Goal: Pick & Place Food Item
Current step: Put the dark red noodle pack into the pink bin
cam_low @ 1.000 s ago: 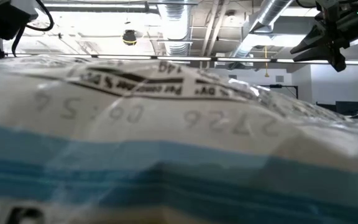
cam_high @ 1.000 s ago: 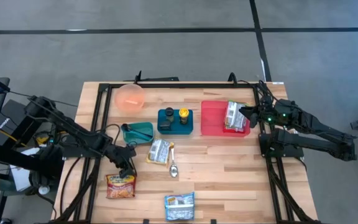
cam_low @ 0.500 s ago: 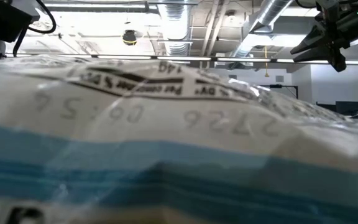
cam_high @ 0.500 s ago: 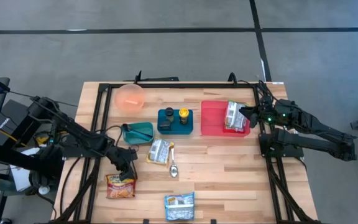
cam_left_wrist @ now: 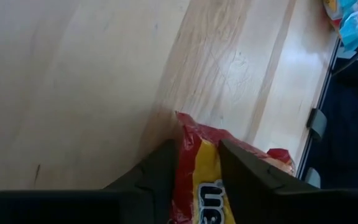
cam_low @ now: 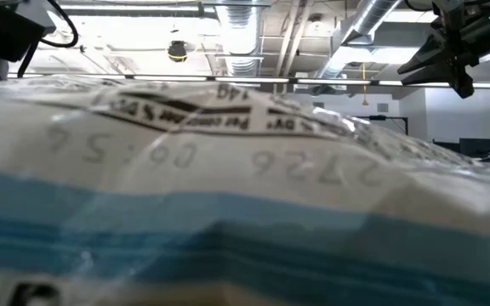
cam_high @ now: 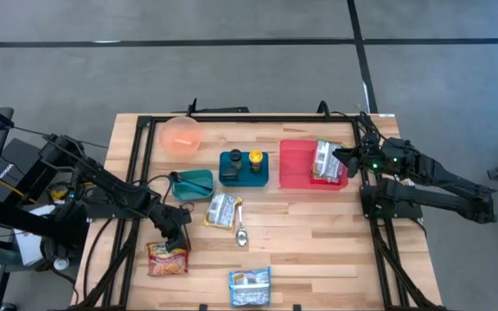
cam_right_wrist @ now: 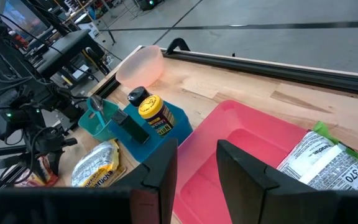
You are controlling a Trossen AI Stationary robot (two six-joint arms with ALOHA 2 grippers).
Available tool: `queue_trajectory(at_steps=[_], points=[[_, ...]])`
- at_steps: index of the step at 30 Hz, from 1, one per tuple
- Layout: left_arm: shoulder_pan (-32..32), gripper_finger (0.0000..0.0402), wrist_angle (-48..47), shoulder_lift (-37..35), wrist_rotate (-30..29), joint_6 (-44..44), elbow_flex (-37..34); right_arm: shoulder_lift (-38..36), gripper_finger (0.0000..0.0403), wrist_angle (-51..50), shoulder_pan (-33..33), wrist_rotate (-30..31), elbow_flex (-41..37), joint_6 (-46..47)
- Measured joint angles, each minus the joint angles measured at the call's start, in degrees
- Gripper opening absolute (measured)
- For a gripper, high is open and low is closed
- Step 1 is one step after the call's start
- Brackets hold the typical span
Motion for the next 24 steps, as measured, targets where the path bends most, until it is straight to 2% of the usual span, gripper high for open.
queue_trajectory(at_steps=[16, 24], points=[[0.0, 0.0006, -0.4, 0.1, 0.4, 0.0, -0.2, 0.0, 0.0107, 0.0, 0.0, 0.0, 0.0, -0.1], [0.0, 0.0001, 2.0, 0.1, -0.1, 0.3, -0.2, 0.0, 0.0107, 0.0, 0.0, 0.0, 0.0, -0.2]])
